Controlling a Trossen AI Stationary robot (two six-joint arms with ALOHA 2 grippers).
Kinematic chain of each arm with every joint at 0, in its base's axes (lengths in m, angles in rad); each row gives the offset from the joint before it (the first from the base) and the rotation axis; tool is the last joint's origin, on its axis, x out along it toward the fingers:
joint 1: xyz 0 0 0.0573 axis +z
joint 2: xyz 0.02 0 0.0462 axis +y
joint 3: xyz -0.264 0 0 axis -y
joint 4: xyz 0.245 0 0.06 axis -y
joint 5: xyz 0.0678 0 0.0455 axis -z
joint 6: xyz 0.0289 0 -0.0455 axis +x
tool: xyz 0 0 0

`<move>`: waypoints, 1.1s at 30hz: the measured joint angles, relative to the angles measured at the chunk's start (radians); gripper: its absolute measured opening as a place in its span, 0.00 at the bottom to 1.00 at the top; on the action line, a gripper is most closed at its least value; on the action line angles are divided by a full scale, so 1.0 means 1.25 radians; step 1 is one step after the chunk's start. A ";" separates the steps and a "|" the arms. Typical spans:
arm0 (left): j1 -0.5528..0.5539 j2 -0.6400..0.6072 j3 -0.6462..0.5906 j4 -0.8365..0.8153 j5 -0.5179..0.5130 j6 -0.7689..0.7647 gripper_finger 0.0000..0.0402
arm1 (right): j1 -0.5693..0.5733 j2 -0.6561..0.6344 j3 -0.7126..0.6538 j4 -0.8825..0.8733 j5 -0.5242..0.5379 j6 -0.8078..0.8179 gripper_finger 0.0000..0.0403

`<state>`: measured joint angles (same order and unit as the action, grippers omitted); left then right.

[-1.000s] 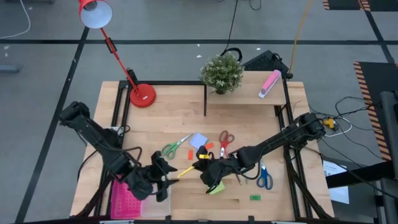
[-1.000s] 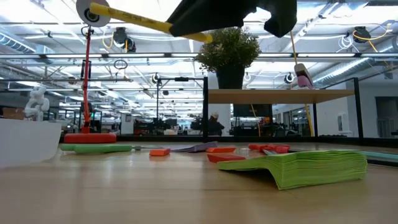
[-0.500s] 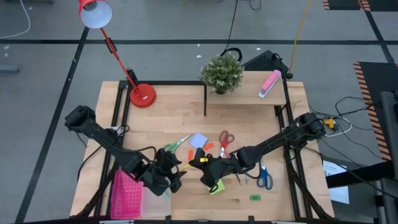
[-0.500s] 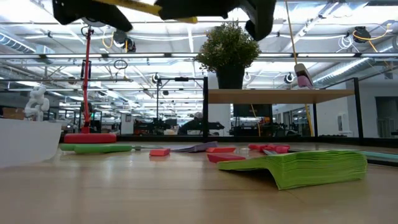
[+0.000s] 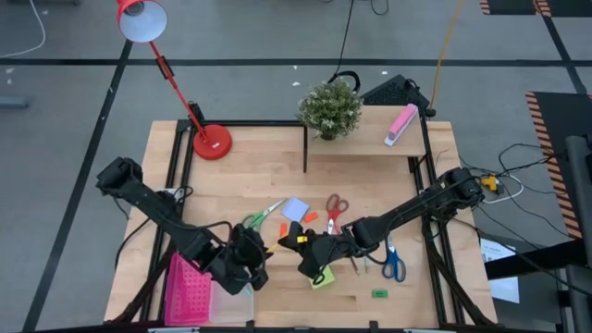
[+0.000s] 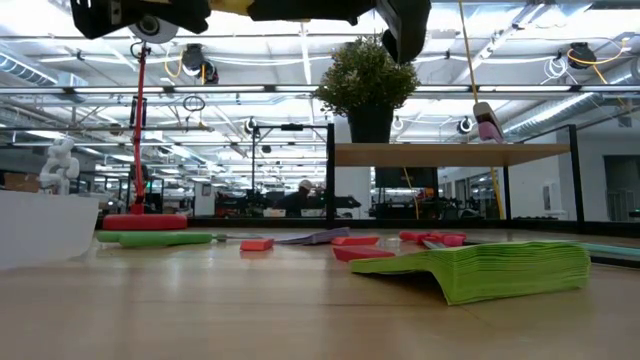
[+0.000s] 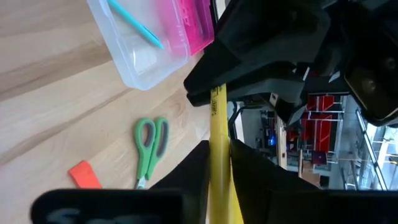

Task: Pack school essentials
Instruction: Put the yellow pen into the pink supply box

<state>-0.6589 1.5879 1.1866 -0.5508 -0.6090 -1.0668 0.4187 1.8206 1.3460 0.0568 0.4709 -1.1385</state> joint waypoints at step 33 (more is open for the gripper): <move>-0.270 0.046 0.000 -0.229 0.161 -0.655 0.08 | 0.047 -0.227 0.000 -0.316 -0.018 0.548 0.56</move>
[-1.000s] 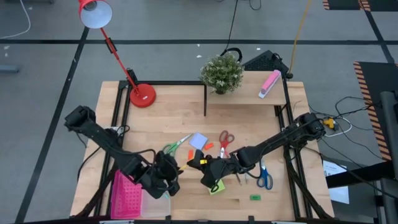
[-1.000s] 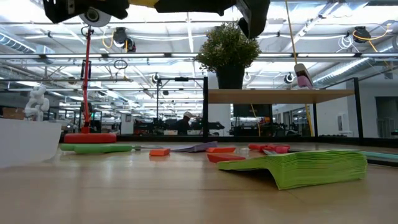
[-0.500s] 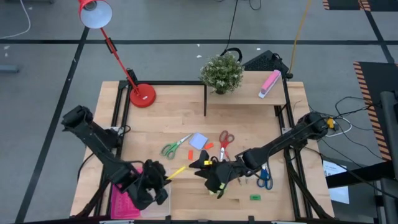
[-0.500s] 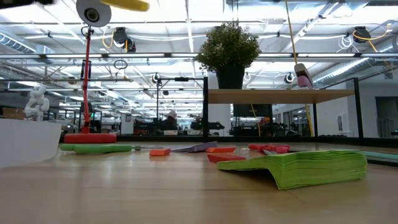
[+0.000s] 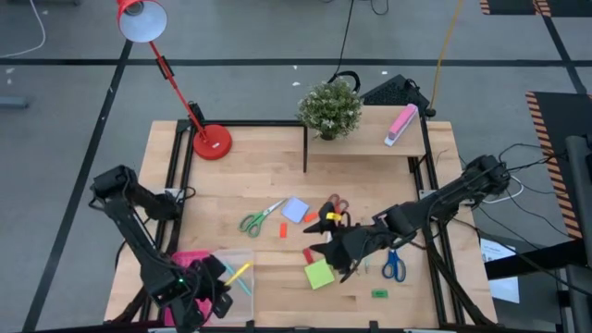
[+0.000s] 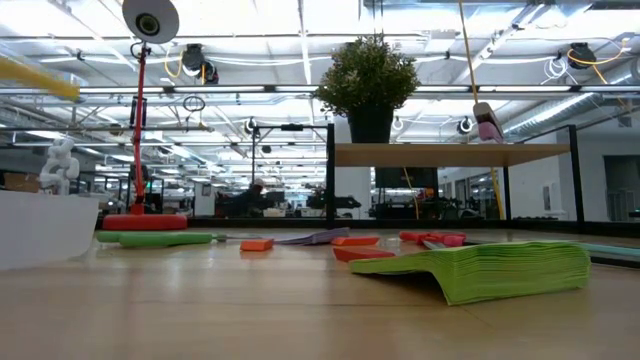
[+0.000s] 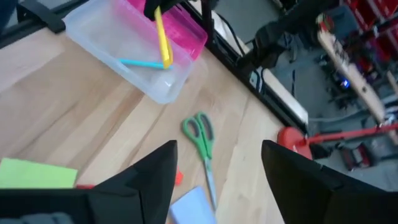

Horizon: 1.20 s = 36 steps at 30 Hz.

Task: Pack school essentials
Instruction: Put the yellow pen into the pink supply box, then adjust the light blue pen into the pink supply box

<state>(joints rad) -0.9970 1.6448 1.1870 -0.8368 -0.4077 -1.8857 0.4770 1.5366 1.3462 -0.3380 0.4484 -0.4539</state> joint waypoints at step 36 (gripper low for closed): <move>0.193 0.077 -0.001 0.042 0.262 0.108 0.31 | -0.002 -0.021 0.000 -0.060 -0.003 0.060 0.55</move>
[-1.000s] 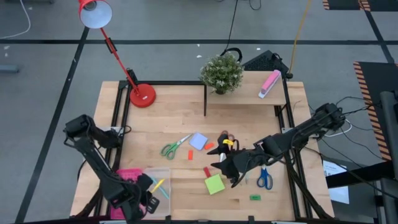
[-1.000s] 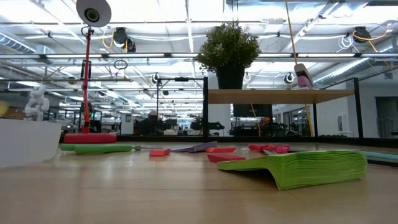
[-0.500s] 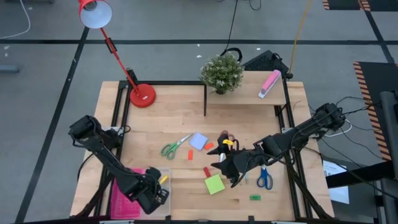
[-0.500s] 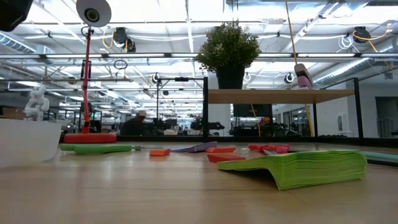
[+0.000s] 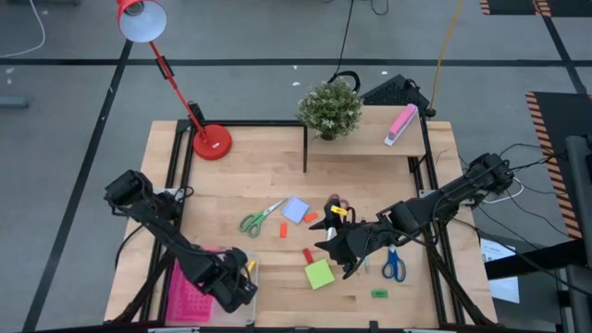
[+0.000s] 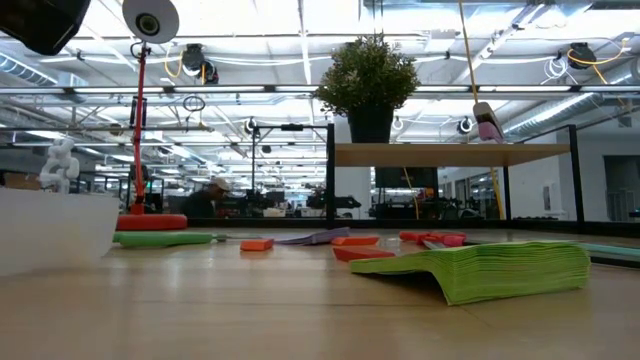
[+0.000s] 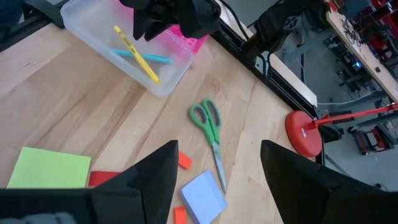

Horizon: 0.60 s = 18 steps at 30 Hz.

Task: Pack school essentials
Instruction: Adjust the light blue pen into the pink supply box

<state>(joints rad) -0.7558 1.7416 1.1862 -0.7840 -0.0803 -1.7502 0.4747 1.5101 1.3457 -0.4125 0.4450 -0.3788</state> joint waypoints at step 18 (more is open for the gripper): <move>0.018 -0.001 -0.002 -0.081 0.029 0.068 0.26 | 0.000 0.000 0.000 -0.011 0.000 0.000 0.55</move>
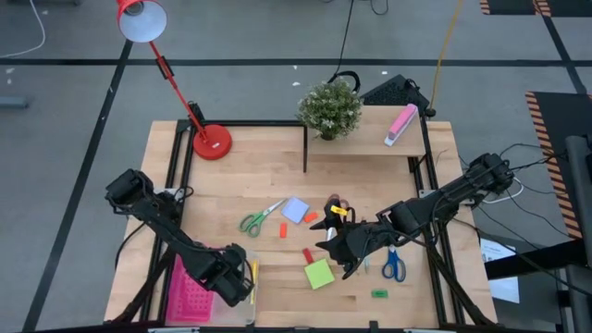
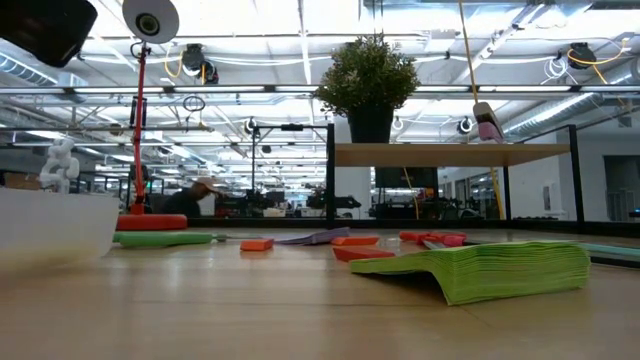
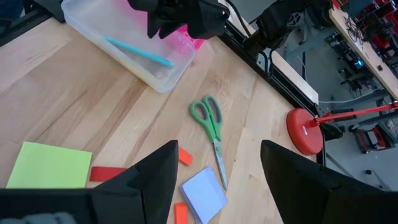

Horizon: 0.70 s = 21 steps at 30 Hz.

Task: Pack school essentials
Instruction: Adjust the light blue pen into the pink supply box

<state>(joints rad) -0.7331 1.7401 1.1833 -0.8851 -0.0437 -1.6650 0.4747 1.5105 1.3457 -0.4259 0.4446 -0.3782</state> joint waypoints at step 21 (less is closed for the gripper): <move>0.026 0.001 -0.112 0.028 -0.062 -0.012 0.07 | 0.000 0.000 0.000 -0.005 0.000 0.015 0.55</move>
<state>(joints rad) -0.7006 1.7409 1.0434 -0.8495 -0.1210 -1.6794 0.4747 1.5108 1.3455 -0.4318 0.4446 -0.3595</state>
